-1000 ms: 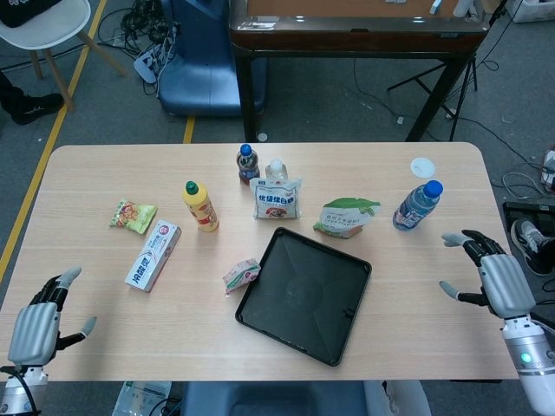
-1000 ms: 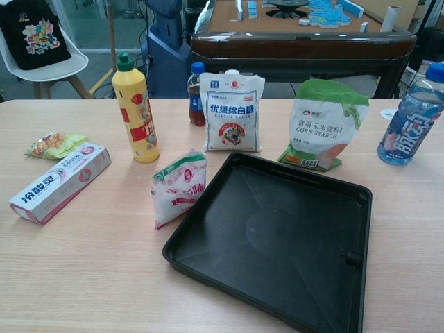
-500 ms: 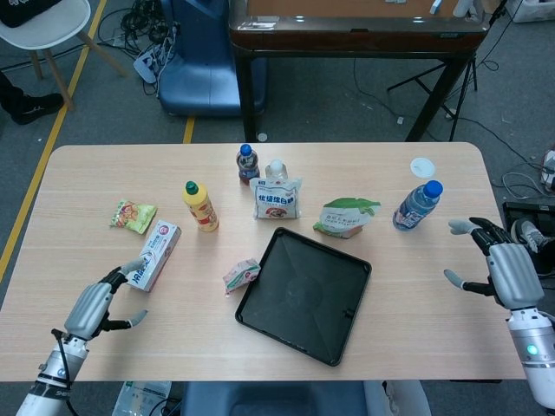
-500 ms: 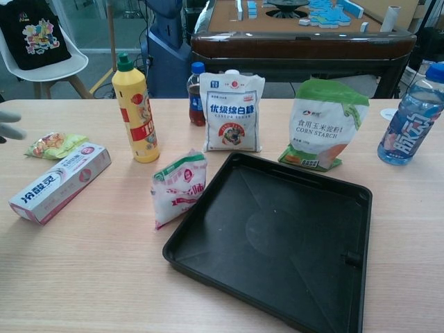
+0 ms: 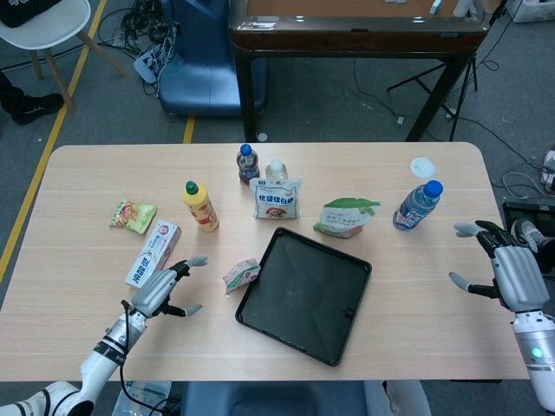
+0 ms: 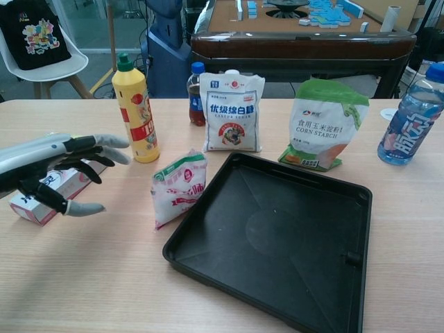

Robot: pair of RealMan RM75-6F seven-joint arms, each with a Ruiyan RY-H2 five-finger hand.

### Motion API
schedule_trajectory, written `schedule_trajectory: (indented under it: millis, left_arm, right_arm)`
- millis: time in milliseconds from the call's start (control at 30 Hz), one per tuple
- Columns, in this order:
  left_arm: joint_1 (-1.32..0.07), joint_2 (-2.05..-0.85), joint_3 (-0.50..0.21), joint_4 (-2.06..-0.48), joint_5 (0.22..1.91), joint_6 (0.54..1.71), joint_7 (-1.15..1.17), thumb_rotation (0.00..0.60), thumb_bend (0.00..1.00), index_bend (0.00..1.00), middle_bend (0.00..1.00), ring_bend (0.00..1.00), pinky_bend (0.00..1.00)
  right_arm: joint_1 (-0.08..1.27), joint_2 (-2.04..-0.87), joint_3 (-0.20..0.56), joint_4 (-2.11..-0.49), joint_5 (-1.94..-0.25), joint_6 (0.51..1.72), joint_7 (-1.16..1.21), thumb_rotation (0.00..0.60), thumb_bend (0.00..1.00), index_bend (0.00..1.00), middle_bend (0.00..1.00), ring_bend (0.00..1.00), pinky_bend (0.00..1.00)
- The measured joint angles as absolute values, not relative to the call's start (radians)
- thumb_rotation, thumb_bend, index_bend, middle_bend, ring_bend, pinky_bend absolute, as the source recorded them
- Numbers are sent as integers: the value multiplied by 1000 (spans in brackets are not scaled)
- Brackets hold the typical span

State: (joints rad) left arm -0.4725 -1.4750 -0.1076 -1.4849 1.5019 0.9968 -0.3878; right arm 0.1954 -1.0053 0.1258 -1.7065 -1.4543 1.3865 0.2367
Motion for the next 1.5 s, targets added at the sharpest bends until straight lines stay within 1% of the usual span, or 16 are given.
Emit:
schedule_trajectory:
  millis: [200,800,1000,1500]
  left_arm:
    - [-531,-1549,-142,-1426,1442,947,-393,600,212,97,177,152,231]
    - [-641,-1734,-191,-1250,1308,847,-352,600,212,105,180,178,239]
    - [-656,-1778,-200,-1205,1286,839,-358,600,212,142,203,209,257]
    - [-687,-1849,-214,-1129,1266,824,-385,600,212,146,225,220,266]
  right_arm:
    - [191,-1005,125,-1702,-1453,1388,244,600,166,248,334,163,203]
    - [179,-1008,120,-1677,-1440,1383,268,600,165,248,334,163,203]
    - [174,-1008,119,-1671,-1439,1384,273,600,165,248,334,163,203]
    - [165,-1003,119,-1669,-1433,1385,279,600,165,248,334,163,203]
